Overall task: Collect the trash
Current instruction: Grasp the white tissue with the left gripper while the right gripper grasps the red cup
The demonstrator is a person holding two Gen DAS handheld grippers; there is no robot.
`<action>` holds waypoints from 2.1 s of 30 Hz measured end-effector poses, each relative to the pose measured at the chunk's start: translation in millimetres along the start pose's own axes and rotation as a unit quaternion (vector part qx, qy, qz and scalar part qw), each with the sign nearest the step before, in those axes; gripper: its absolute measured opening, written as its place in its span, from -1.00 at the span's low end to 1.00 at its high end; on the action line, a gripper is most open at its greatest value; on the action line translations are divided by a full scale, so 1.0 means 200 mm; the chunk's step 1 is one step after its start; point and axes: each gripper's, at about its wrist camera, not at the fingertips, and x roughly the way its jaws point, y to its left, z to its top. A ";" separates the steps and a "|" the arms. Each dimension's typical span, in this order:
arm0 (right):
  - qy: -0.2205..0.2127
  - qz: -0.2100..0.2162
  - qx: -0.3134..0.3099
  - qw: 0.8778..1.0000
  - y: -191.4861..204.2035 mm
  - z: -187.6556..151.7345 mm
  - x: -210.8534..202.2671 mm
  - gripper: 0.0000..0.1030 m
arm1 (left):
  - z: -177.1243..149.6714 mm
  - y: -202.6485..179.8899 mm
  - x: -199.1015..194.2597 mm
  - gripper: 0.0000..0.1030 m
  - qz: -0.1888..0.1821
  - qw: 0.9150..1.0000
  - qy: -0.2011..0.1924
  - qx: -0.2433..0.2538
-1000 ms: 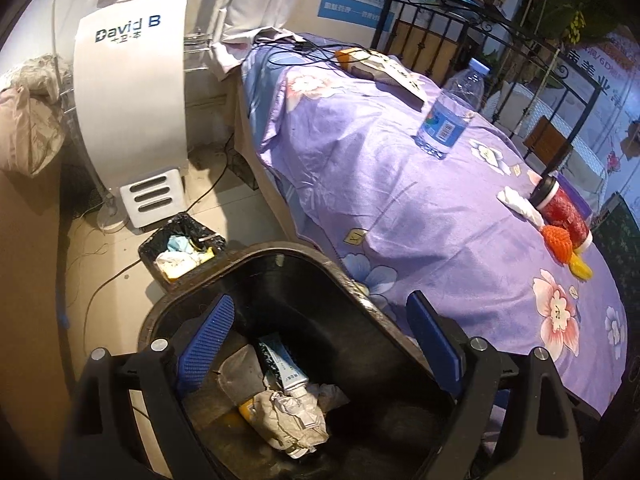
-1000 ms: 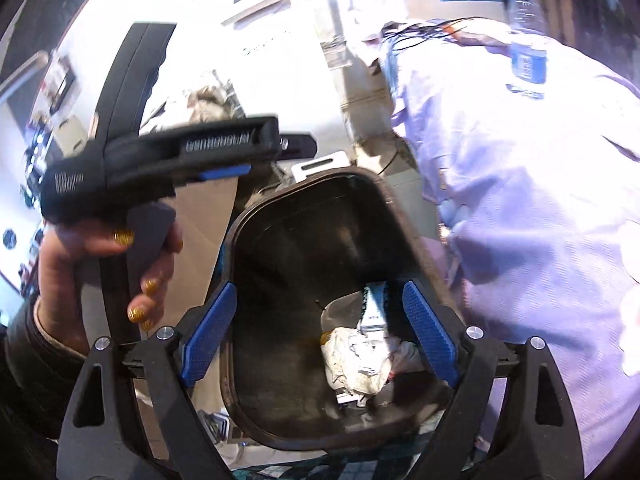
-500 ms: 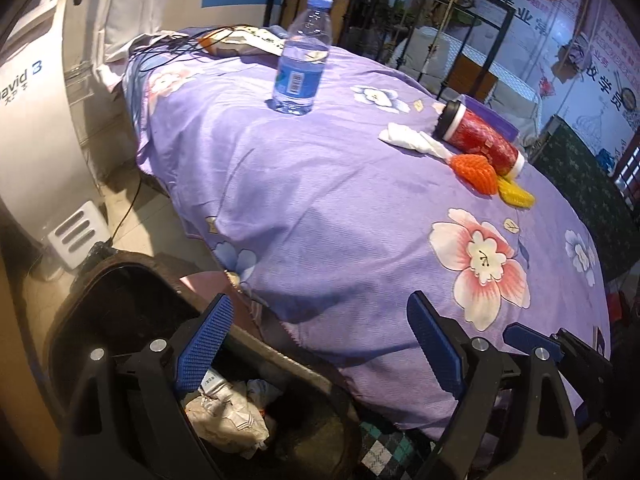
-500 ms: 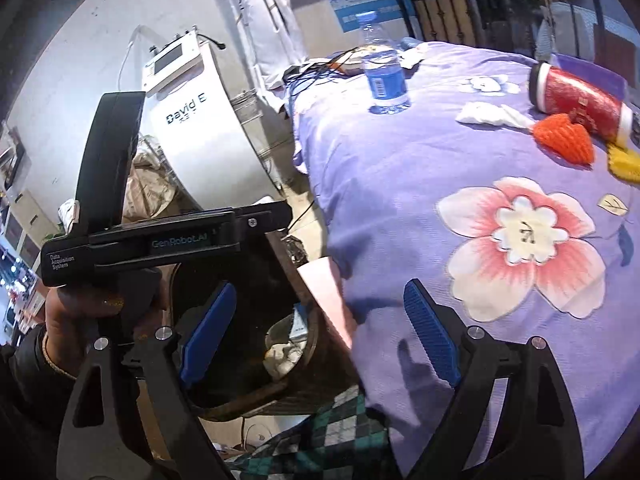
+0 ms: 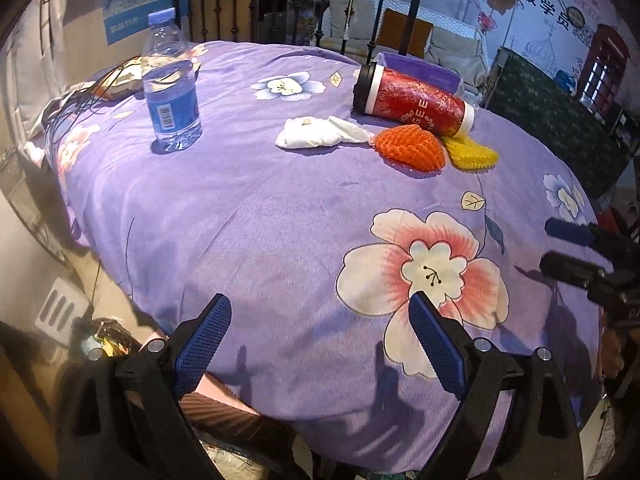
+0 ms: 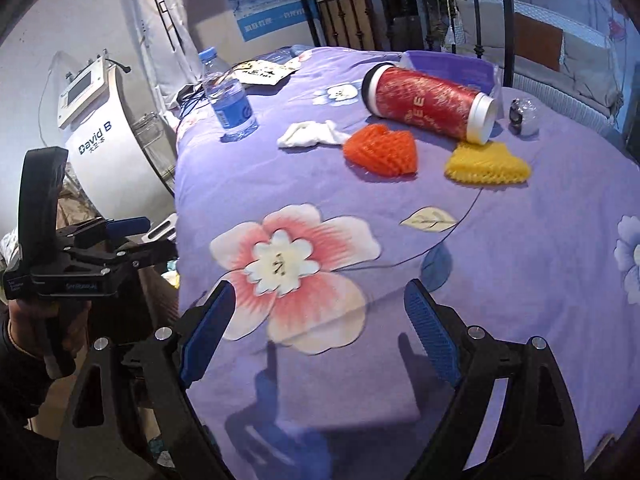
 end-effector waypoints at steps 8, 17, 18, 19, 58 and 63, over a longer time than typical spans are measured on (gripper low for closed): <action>0.012 -0.042 -0.021 0.999 -0.23 0.25 0.06 0.66 | 0.33 -0.01 0.30 0.72 0.001 0.998 0.018 0.056; 0.043 -0.071 -0.082 0.993 -0.36 0.51 0.25 0.66 | 0.64 -0.08 0.71 0.62 0.051 0.983 0.038 0.173; 0.048 -0.077 -0.091 0.992 -0.37 0.55 0.29 0.66 | 0.65 -0.07 0.73 0.60 0.048 0.983 0.040 0.173; 0.051 -0.082 -0.102 0.990 -0.37 0.59 0.32 0.66 | 0.67 -0.06 0.75 0.54 0.040 0.984 0.040 0.170; 0.040 -0.104 -0.159 0.981 -0.23 0.81 0.51 0.44 | 0.65 -0.06 0.47 -0.69 -0.031 0.995 -0.015 0.099; 0.026 -0.094 -0.139 0.985 -0.17 0.69 0.35 0.44 | 0.56 -0.09 0.29 -0.69 -0.052 0.994 -0.035 0.087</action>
